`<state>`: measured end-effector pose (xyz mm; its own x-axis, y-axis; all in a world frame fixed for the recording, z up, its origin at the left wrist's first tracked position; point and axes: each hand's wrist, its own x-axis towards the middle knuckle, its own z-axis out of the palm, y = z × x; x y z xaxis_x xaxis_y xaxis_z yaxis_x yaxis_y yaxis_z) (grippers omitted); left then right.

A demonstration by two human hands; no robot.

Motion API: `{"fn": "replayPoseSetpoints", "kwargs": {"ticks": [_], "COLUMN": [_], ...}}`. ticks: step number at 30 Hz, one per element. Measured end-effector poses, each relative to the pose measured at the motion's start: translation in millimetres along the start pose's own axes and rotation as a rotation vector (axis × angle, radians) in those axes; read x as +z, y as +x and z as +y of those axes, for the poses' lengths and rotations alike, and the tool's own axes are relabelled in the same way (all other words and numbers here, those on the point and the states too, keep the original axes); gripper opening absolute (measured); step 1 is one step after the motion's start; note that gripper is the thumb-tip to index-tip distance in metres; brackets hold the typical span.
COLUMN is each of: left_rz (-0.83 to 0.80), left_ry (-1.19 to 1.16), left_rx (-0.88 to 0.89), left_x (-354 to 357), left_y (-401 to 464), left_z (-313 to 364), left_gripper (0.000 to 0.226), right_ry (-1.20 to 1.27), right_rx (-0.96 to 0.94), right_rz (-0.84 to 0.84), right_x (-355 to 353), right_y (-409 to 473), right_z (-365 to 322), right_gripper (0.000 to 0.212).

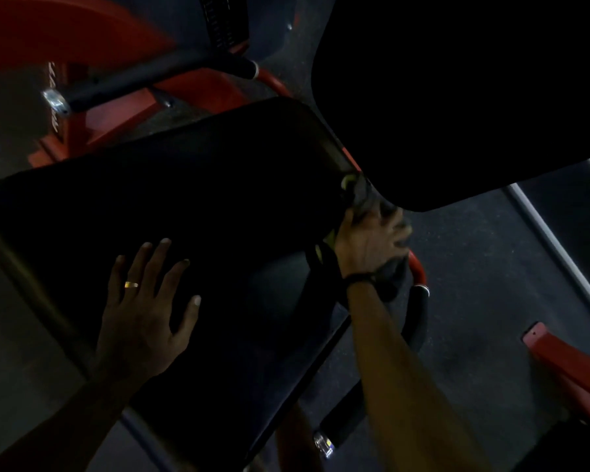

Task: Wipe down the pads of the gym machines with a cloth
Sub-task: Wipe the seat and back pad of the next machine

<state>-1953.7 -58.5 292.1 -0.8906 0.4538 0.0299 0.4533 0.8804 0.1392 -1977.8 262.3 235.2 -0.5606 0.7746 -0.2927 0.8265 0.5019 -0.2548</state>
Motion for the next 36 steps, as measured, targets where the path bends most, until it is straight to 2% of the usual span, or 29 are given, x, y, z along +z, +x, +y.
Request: {"fn": "replayPoseSetpoints", "kwargs": {"ticks": [2,4,6,7,10,13,16,18,21,24,26,31,33,36], "left_rz": [0.0,0.0,0.0,0.002,0.004,0.002,0.014,0.019,0.001,-0.011,-0.008,-0.023,-0.021,-0.015], "left_ry": [0.01,0.011,0.022,0.024,0.009,0.001,0.001,0.011,-0.001,-0.011,-0.014,-0.018,-0.017,-0.03], "left_rx": [0.0,0.002,0.0,-0.001,0.004,-0.005,0.004,0.006,-0.005,-0.02,-0.015,-0.017,-0.018,-0.027], "left_x": [1.0,0.2,-1.4,-1.9,-1.6,-0.3,1.3,1.0,-0.9,-2.1,-2.8,-1.7,-2.0,-3.3], "left_y": [-1.6,0.1,0.8,0.8,0.4,-0.8,-0.3,-0.9,-0.1,1.0,0.7,-0.1,-0.5,0.5], "left_z": [-0.8,0.2,0.9,1.1,0.7,-0.4,-0.7,-1.8,-1.6,-1.7,-0.7,-1.5,-1.3,-0.3], "left_gripper": [0.055,0.055,0.055,0.056,0.055,0.054,0.054,0.054,0.056,0.057,0.055,0.056,0.055,0.055], "right_ry": [-0.049,-0.081,-0.089,-0.089,-0.03,-0.002,0.016,0.02,0.023,0.124,0.157,0.204,0.241,0.255], "right_rx": [-0.112,-0.403,-0.615,-0.651,-0.558,-0.335,-0.175,-0.204,-0.31,-0.32,-0.315,-0.02,-0.014,-0.121], "right_rz": [0.053,0.072,-0.081,-0.126,-0.092,0.006,0.001,0.019,0.061,-0.036,-0.039,0.035,0.045,0.035], "right_x": [10.4,6.2,-7.9,-14.8,-9.5,-0.8,0.4,-2.5,-5.8,-8.5,-7.1,-12.0,-18.4,-19.4], "right_y": [-15.2,-81.8,-162.3,-184.8,-140.3,-35.5,24.9,11.3,-94.0,-162.0,-128.5,-11.7,-9.6,-63.2], "right_z": [-18.2,-12.7,16.8,32.9,63.4,46.9,26.8,31.2,49.7,62.8,62.4,47.0,47.8,58.4], "right_gripper": [0.059,0.06,0.063,0.067,0.064,0.056,0.061,0.062,0.061,0.062,0.062,0.066,0.066,0.061]}}
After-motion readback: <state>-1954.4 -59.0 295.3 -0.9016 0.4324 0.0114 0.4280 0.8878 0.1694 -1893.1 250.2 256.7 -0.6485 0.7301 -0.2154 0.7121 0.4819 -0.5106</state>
